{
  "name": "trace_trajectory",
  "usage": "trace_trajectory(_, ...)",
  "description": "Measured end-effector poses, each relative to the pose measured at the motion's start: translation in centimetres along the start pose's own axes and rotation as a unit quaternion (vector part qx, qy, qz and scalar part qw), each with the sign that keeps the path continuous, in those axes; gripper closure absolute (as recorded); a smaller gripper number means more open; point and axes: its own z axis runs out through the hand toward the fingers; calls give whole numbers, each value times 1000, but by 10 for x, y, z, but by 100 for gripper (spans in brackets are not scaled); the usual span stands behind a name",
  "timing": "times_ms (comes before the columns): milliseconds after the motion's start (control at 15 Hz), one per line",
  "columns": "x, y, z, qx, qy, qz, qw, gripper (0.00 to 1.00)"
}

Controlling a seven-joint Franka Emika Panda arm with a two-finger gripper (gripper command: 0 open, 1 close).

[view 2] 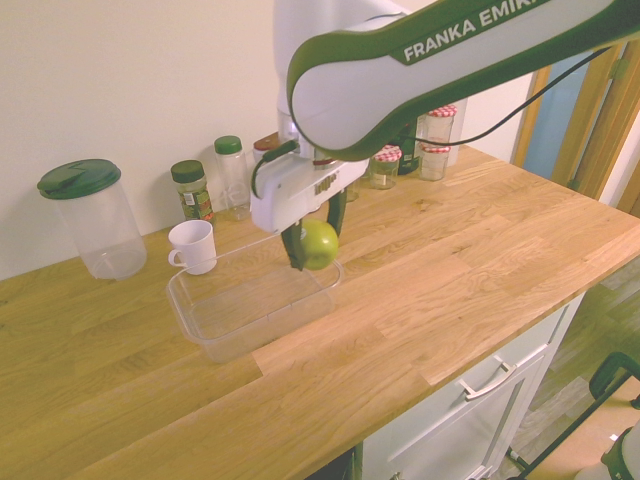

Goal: Put the apple into the container

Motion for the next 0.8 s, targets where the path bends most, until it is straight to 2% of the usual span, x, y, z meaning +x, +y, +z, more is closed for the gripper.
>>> trace_trajectory(267,26,-23,61,5,-7,16,1000,100)
trace_trajectory(533,45,-35,69,5,-6,23,1000,100)
trace_trajectory(800,55,-31,97,-9,-16,33,999,100)
